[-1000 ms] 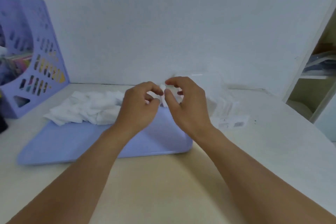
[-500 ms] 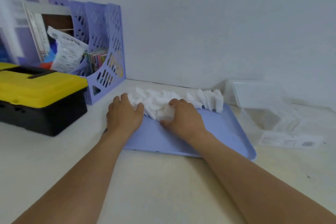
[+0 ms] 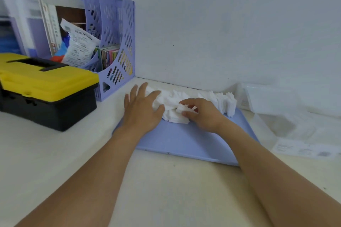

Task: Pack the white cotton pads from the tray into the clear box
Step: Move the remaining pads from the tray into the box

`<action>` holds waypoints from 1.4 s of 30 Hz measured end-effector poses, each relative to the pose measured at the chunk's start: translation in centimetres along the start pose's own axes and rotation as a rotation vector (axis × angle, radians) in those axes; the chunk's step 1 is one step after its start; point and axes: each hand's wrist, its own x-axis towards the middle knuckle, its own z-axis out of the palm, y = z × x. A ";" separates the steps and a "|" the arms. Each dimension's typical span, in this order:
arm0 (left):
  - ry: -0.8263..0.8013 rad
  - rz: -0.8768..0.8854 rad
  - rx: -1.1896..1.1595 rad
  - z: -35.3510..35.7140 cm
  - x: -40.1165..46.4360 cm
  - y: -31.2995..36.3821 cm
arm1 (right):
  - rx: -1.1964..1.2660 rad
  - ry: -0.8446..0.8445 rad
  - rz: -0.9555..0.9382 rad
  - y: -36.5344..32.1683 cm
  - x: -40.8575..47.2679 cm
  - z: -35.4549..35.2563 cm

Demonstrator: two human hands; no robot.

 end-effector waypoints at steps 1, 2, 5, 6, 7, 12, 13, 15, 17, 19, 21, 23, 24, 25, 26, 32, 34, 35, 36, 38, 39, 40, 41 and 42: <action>-0.030 0.066 0.013 0.1 0.0 0.2 | -0.012 0.007 0.000 0.2 0.2 -0.2; -0.064 0.105 0.015 0.2 0.0 0.4 | -0.043 0.011 0.000 0.2 0.4 -0.2; -0.110 0.109 -0.039 0.4 0.1 0.5 | -0.171 0.042 -0.001 -0.4 0.8 0.4; -0.111 0.098 -0.049 0.4 0.1 0.4 | -0.218 0.055 -0.001 -0.7 0.9 0.6; -0.114 0.095 -0.053 0.4 0.1 0.3 | -0.257 0.073 0.005 -1.0 0.9 0.7; -0.137 0.088 -0.082 0.4 -0.1 -0.1 | -0.265 0.339 -0.071 -1.4 -0.4 -0.6; -0.139 0.087 -0.088 0.4 -0.1 -0.1 | -0.236 0.406 -0.085 -1.4 -0.9 -1.4; -0.148 0.088 -0.079 0.6 0.0 -0.4 | -0.135 0.513 -0.112 -0.9 -2.2 -3.3; -0.137 0.081 -0.088 0.6 -0.2 -0.6 | 0.124 0.510 -0.071 -0.9 -3.8 -5.6; -0.053 0.090 -0.174 0.0 -0.4 0.2 | 0.503 0.367 0.055 -0.7 -5.7 -7.8; 0.042 0.085 -0.424 -1.1 -0.6 3.3 | 0.823 0.188 0.180 0.3 -7.6 -9.4; -0.061 -0.014 -0.821 -2.7 -0.8 8.3 | 1.030 0.079 0.231 1.7 -9.2 -10.5; -0.200 -0.069 -1.004 -3.3 -0.8 10.6 | 1.093 0.041 0.239 2.2 -9.7 -10.6; -0.351 -0.115 -1.128 -3.0 -0.8 13.3 | 1.126 0.018 0.239 3.3 -10.4 -11.1; -0.450 -0.132 -1.202 -2.6 -0.7 15.2 | 1.128 -0.007 0.233 3.7 -10.6 -11.3; -0.418 -0.321 -1.520 1.9 -0.9 19.7 | 1.092 0.093 0.224 5.9 -11.2 -12.1; -0.392 -0.367 -1.541 3.2 -1.0 19.4 | 1.078 0.178 0.194 6.5 -11.2 -12.8; -0.367 -0.373 -1.488 3.6 -1.1 19.2 | 1.117 0.224 0.185 6.7 -11.2 -13.3; -0.358 -0.364 -1.417 3.9 -1.3 19.1 | 1.171 0.257 0.178 7.0 -11.2 -13.8; -0.390 -0.341 -1.324 4.3 -1.6 19.1 | 1.176 0.257 0.166 7.3 -11.3 -14.2; -0.418 -0.346 -1.334 4.2 -1.8 19.3 | 1.132 0.225 0.166 7.1 -11.3 -14.2; -0.446 -0.362 -1.366 4.2 -1.9 19.5 | 1.090 0.190 0.168 7.0 -11.3 -13.8; -0.468 -0.377 -1.407 4.2 -2.1 19.8 | 1.059 0.158 0.172 6.8 -11.2 -13.3; -0.484 -0.383 -1.435 4.1 -2.2 20.2 | 1.038 0.135 0.170 6.7 -11.1 -13.0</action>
